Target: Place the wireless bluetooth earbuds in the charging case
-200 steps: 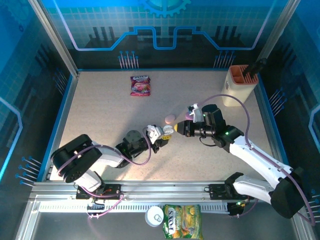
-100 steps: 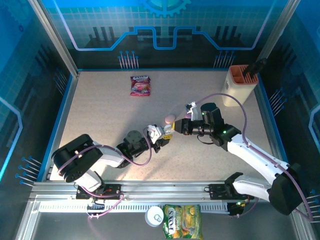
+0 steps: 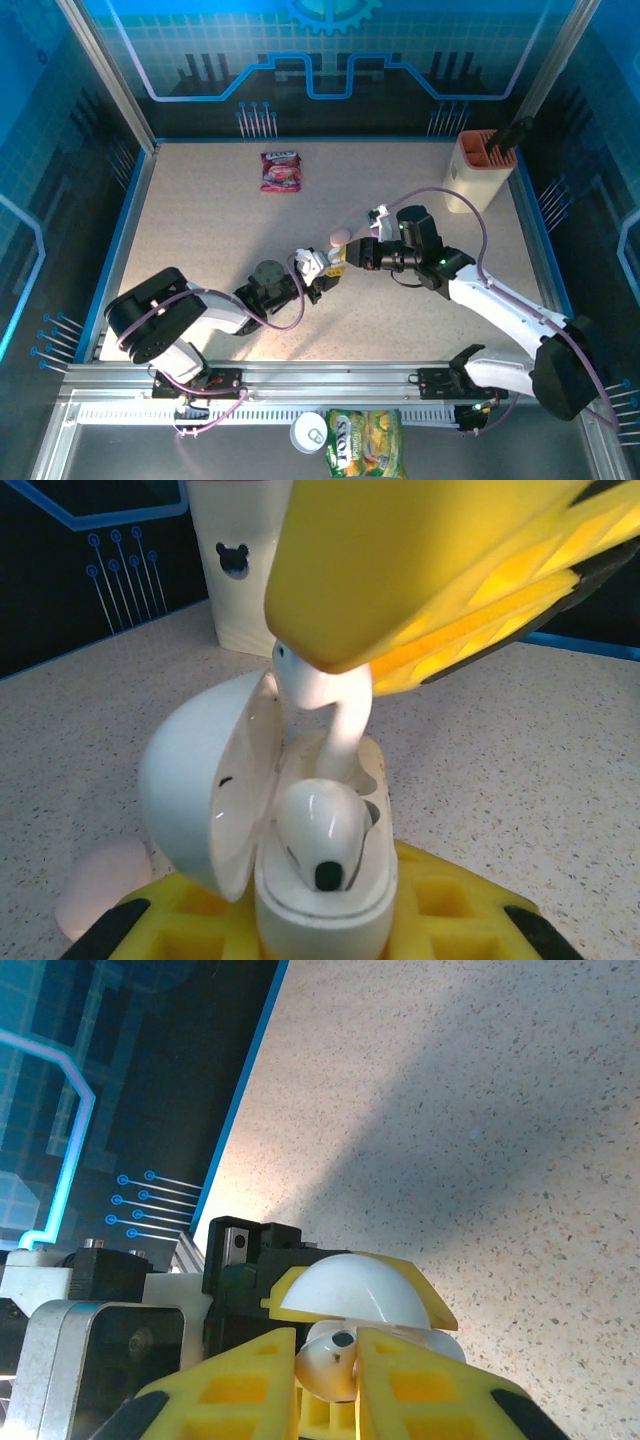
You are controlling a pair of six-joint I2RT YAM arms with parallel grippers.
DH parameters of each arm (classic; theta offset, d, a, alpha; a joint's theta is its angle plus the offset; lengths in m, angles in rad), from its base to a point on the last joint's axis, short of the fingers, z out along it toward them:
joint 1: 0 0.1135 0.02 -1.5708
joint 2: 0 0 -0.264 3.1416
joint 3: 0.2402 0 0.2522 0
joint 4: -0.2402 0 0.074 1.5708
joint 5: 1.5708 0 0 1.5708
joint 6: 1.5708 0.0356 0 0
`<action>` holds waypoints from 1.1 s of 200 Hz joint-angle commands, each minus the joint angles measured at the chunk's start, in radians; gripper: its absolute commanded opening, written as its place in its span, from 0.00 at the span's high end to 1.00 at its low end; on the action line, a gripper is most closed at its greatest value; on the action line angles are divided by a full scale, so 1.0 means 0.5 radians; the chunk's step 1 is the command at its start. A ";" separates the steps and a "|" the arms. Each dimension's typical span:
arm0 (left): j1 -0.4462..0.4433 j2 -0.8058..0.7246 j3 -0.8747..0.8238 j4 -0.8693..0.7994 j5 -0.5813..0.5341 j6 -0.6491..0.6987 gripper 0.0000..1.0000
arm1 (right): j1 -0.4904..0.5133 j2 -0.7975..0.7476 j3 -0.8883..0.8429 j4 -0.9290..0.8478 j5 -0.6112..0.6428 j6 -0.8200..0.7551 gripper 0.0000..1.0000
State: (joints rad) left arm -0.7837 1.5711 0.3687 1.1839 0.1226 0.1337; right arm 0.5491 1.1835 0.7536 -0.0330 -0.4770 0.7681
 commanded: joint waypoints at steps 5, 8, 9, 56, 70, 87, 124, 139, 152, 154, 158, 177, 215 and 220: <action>-0.016 0.002 0.035 0.090 -0.012 0.018 0.95 | 0.006 0.039 -0.022 0.050 -0.070 0.038 0.82; -0.016 0.003 0.036 0.089 -0.012 0.016 0.95 | 0.005 0.042 -0.020 0.051 -0.071 0.042 0.82; -0.016 0.003 0.037 0.088 -0.014 0.014 0.95 | 0.004 0.042 -0.020 0.049 -0.072 0.042 0.82; -0.016 0.020 0.054 0.078 -0.047 0.031 0.95 | 0.003 0.043 0.002 -0.098 -0.036 0.060 0.84; -0.016 0.028 0.054 0.081 -0.063 0.042 0.95 | 0.003 0.030 0.010 -0.141 -0.015 0.058 0.84; -0.016 0.033 0.052 0.081 -0.076 0.060 0.95 | 0.000 0.026 0.004 -0.144 -0.024 0.077 0.84; -0.016 0.025 0.049 0.084 -0.063 0.076 0.94 | -0.002 0.073 0.002 -0.117 -0.038 0.098 0.83; -0.017 0.016 0.051 0.090 -0.047 0.076 0.94 | 0.000 0.102 0.005 -0.103 -0.028 0.110 0.83; -0.016 0.009 0.048 0.091 -0.031 0.076 0.94 | 0.000 0.116 0.017 -0.105 0.002 0.114 0.83; -0.016 0.009 0.046 0.090 -0.031 0.076 0.94 | -0.001 0.120 0.019 -0.106 0.004 0.114 0.83; -0.016 0.006 0.044 0.091 -0.030 0.076 0.94 | 0.000 0.123 0.023 -0.114 0.021 0.114 0.83; -0.017 0.000 0.038 0.101 -0.023 0.076 0.94 | 0.002 0.141 0.067 -0.203 0.108 0.081 0.80; -0.017 0.002 0.033 0.109 -0.051 0.074 0.94 | 0.012 0.107 0.103 -0.279 0.199 0.043 0.63; -0.018 0.000 0.033 0.112 -0.054 0.075 0.94 | 0.010 0.090 0.104 -0.296 0.222 0.034 0.62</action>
State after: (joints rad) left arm -0.7883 1.5871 0.3698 1.1637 0.0994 0.1604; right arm 0.5510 1.2438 0.7872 -0.1020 -0.4454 0.8097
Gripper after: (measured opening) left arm 0.213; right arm 0.351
